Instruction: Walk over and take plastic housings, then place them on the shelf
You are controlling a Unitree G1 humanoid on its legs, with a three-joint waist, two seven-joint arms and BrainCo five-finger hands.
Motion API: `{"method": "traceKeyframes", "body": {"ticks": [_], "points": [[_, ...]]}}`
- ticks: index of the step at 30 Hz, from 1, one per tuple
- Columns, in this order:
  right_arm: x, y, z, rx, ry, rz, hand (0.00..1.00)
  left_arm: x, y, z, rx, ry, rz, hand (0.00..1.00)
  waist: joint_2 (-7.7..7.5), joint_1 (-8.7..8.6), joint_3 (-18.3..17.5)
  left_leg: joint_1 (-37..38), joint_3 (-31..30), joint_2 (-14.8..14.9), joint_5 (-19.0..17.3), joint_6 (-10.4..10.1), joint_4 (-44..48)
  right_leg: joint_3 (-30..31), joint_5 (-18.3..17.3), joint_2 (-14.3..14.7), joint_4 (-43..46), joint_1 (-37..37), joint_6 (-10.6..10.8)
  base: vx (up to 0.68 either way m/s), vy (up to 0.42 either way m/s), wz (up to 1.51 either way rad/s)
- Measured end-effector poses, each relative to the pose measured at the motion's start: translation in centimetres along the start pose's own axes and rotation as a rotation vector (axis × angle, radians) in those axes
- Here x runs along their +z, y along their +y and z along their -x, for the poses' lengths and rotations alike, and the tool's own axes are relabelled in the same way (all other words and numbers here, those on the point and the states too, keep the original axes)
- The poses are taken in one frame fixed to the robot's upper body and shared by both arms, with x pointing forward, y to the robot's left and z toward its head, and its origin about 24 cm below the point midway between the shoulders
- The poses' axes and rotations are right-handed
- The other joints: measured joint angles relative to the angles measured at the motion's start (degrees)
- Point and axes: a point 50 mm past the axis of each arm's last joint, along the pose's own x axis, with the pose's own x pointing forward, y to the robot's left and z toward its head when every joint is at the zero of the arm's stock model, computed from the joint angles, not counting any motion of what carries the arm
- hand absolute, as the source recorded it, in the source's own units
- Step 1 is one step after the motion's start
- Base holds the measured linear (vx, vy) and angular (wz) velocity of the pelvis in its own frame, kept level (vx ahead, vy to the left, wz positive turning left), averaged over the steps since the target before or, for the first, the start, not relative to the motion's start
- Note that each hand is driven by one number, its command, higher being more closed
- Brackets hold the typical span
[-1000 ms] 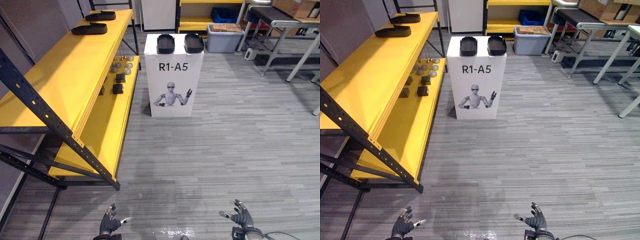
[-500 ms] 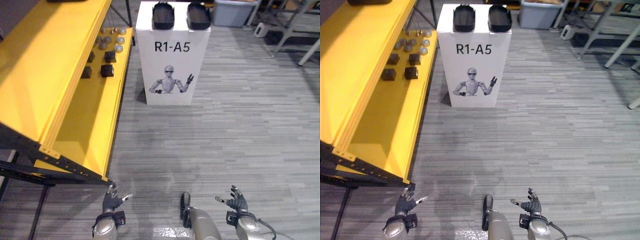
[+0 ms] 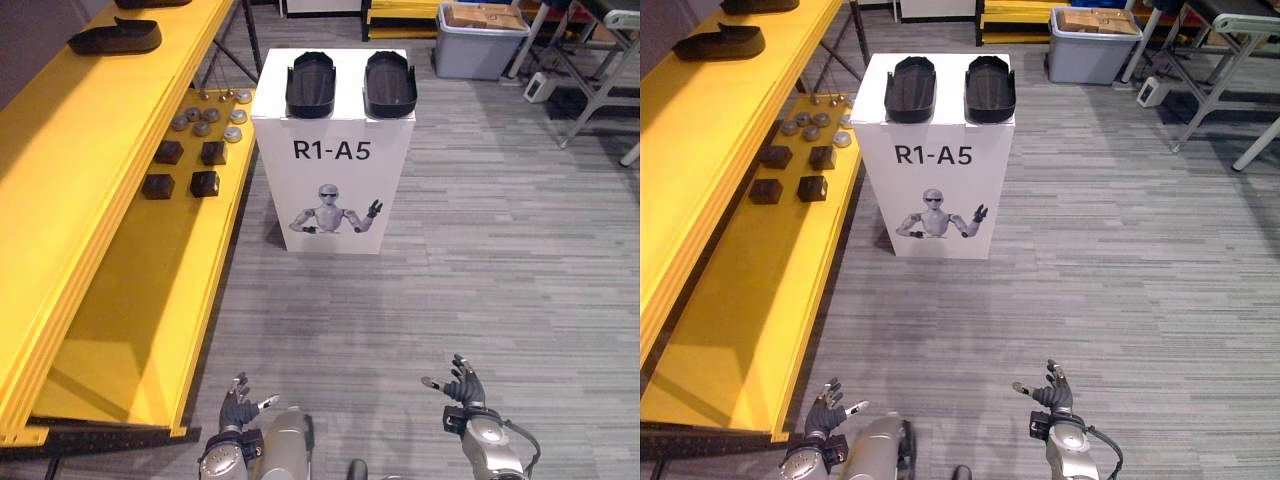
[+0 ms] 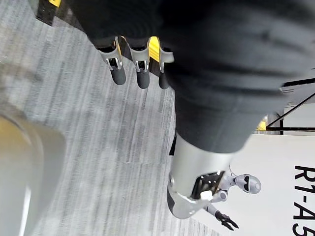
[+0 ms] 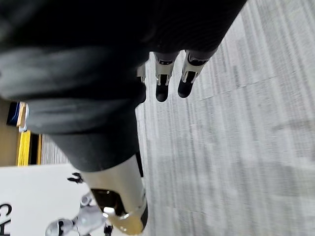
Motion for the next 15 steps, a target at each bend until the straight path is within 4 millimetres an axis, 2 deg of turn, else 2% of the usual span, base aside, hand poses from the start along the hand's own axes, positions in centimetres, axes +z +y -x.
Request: {"method": "traceKeyframes", "body": {"ticks": [1,2,3,4,5,6,8,9,11,13,14,15], "points": [[-0.3,0.2,0.1,0.009,0.011,0.007,0.0,-0.1,0.2,0.1,0.009,0.004,0.005,0.0,-1.55,0.24,-0.9,0.4,-0.2,-2.4,3.8,4.8,0.2,0.4,-2.6,-2.2,1.4,0.4,1.8,0.43,0.09,-0.22],[-0.4,0.3,0.1,0.009,0.014,0.008,0.0,0.0,0.1,0.0,0.008,0.001,0.008,0.0,-1.98,0.1,-1.0,0.2,0.1,-3.1,3.0,5.7,0.9,0.4,-3.7,-3.1,3.4,0.0,3.1,0.69,0.115,-0.08],[-0.7,0.2,0.1,0.006,0.033,0.01,0.0,0.0,-0.3,0.0,-0.003,0.0,0.008,0.0,-2.17,-0.17,-1.1,1.2,0.6,-3.8,0.7,6.8,2.2,0.6,-5.1,-4.6,13.0,-3.4,5.6,0.57,0.083,-0.01],[-1.1,0.3,0.2,0.006,0.046,0.008,0.0,0.0,-0.3,0.0,-0.004,0.003,0.006,0.0,-2.2,-0.17,-1.1,2.4,0.6,-3.9,-0.4,7.0,2.3,0.6,-5.4,-5.0,18.6,-5.2,6.4,0.68,0.103,-0.06],[-1.6,0.5,0.4,0.009,0.064,0.003,0.0,-0.2,-0.1,0.0,-0.002,0.008,0.003,0.0,-2.51,-0.23,-1.0,5.1,0.6,-4.3,-2.4,7.2,2.2,0.5,-4.4,-6.0,29.5,-8.4,8.3,0.55,0.104,-0.07],[-2.4,0.8,0.8,0.015,0.086,-0.005,0.0,-0.2,0.1,0.1,0.002,0.011,-0.006,0.0,-2.88,-0.5,-1.0,9.2,0.4,-4.8,-4.8,7.7,2.1,0.5,-2.5,-8.1,44.4,-13.4,12.9,0.43,0.086,-0.01],[-3.2,1.1,1.3,0.024,0.107,-0.014,0.0,-0.1,0.3,0.0,0.005,0.01,-0.012,0.0,-2.93,-1.41,-1.0,15.8,-0.6,-5.4,-8.2,8.1,1.6,-0.1,-2.9,-10.3,58.2,-18.7,12.0,0.53,0.08,0.18],[-3.7,1.3,1.7,0.03,0.12,-0.019,0.0,0.0,0.3,0.0,0.008,0.005,-0.01,0.0,-2.84,-1.89,-1.1,19.3,-1.6,-5.2,-9.9,8.3,0.7,-1.1,-3.5,-11.2,61.0,-22.4,10.6,0.51,0.047,0.27],[-4.0,1.4,2.0,0.032,0.129,-0.025,0.0,0.5,0.7,-0.1,0.012,-0.013,-0.014,0.0,-2.91,-2.73,-1.5,23.2,-3.2,-4.4,-11.7,8.0,-0.9,-2.8,-4.2,-11.9,58.0,-28.7,9.7,0.48,-0.005,0.35],[-4.5,1.3,2.2,0.03,0.147,-0.023,0.0,0.6,0.8,-0.2,0.015,-0.013,-0.017,0.0,-2.51,-3.71,-1.2,26.9,-5.1,-2.7,-12.6,7.3,-2.7,-2.9,-4.2,-10.3,45.7,-31.8,9.5,0.61,-0.09,0.51],[-4.9,1.1,2.3,0.027,0.159,-0.023,0.0,0.7,0.8,-0.3,0.015,-0.016,-0.019,0.0,-2.48,-4.48,-1.3,28.7,-6.8,-1.5,-13.1,6.5,-3.9,-2.1,-3.5,-9.0,34.2,-32.3,9.2,0.67,-0.178,0.74],[-5.3,0.9,2.6,0.02,0.172,-0.024,0.0,0.9,1.1,-0.4,0.018,-0.019,-0.029,0.0,-2.81,-4.76,-1.6,30.0,-8.3,-0.7,-13.9,5.0,-4.6,-0.4,0.2,-8.0,22.3,-32.3,9.2,0.58,-0.185,0.79]]}}
